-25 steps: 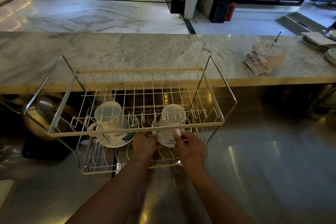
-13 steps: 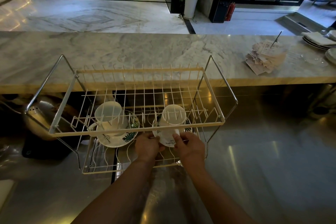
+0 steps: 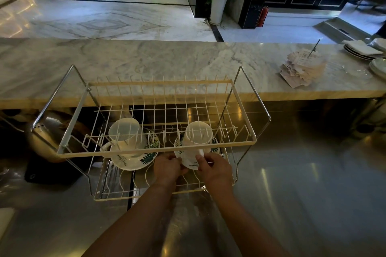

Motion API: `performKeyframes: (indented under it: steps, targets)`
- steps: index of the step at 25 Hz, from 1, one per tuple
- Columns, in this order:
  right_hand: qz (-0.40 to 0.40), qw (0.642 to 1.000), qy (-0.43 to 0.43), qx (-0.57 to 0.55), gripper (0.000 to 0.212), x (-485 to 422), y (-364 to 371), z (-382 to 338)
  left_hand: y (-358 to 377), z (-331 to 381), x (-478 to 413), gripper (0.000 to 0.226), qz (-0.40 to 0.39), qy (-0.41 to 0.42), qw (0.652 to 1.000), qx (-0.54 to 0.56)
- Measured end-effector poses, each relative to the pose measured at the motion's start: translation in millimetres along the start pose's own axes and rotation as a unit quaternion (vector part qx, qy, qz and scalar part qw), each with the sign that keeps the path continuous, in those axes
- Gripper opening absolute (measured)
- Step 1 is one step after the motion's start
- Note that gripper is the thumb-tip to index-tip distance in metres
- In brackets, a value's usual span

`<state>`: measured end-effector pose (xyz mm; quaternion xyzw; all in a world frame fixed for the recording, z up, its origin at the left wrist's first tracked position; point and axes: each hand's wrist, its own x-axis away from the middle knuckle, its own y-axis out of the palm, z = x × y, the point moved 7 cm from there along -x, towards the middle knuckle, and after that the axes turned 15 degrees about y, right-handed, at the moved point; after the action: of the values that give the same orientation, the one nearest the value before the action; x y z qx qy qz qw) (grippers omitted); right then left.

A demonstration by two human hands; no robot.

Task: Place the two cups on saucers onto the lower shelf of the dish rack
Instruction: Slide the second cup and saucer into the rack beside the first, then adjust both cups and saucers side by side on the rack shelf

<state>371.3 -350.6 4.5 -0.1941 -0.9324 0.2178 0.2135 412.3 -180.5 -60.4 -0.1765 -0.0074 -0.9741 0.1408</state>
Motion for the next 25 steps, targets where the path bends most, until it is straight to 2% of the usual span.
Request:
performKeyframes:
  steps: [5, 9, 10, 12, 14, 15, 16, 17, 19, 21, 23, 25]
  targets:
    - [-0.011, 1.0, 0.001, 0.002, 0.028, 4, -2, -4, -2, 5, 4, 0.024, -0.004, 0.006, 1.0, 0.005]
    - [-0.018, 0.998, -0.014, -0.061, 0.007, 24, -16, 5, -32, 14, 22, 0.024, 0.007, 0.045, 0.998, -0.042]
    - [-0.011, 0.998, -0.022, -0.052, 0.011, 30, -20, 9, -46, 16, 30, 0.024, 0.008, 0.067, 0.996, -0.058]
    - [-0.01, 0.999, -0.024, -0.022, 0.018, 45, -16, 19, -79, 23, 46, 0.022, 0.005, 0.157, 0.976, -0.153]
    - [-0.038, 0.999, -0.02, 0.007, 0.019, 59, 0, 18, -107, 32, 59, 0.016, 0.017, 0.267, 0.924, -0.273]
    - [-0.065, 0.998, -0.021, 0.017, 0.022, 65, 13, 13, -122, 35, 62, 0.014, 0.033, 0.291, 0.909, -0.296]
    - [-0.096, 0.995, -0.019, 0.02, 0.026, 70, 26, 8, -133, 33, 60, 0.013, 0.046, 0.283, 0.914, -0.287]
    - [-0.122, 0.992, -0.014, 0.015, 0.028, 73, 38, 1, -143, 31, 55, 0.014, 0.06, 0.241, 0.937, -0.244]
    - [-0.157, 0.987, 0.01, -0.014, 0.027, 74, 61, -13, -159, 19, 38, 0.023, 0.101, 0.104, 0.987, -0.064]
    - [-0.169, 0.984, 0.047, -0.037, 0.023, 69, 82, -27, -161, 7, 22, 0.03, 0.135, -0.002, 0.988, 0.081]
    - [-0.171, 0.984, 0.049, -0.029, 0.015, 63, 101, -43, -161, 5, 10, 0.027, 0.132, -0.045, 0.988, 0.072]
    - [-0.168, 0.986, 0.013, 0.011, 0.015, 59, 120, -64, -164, 12, 5, 0.018, 0.139, -0.036, 0.99, -0.002]
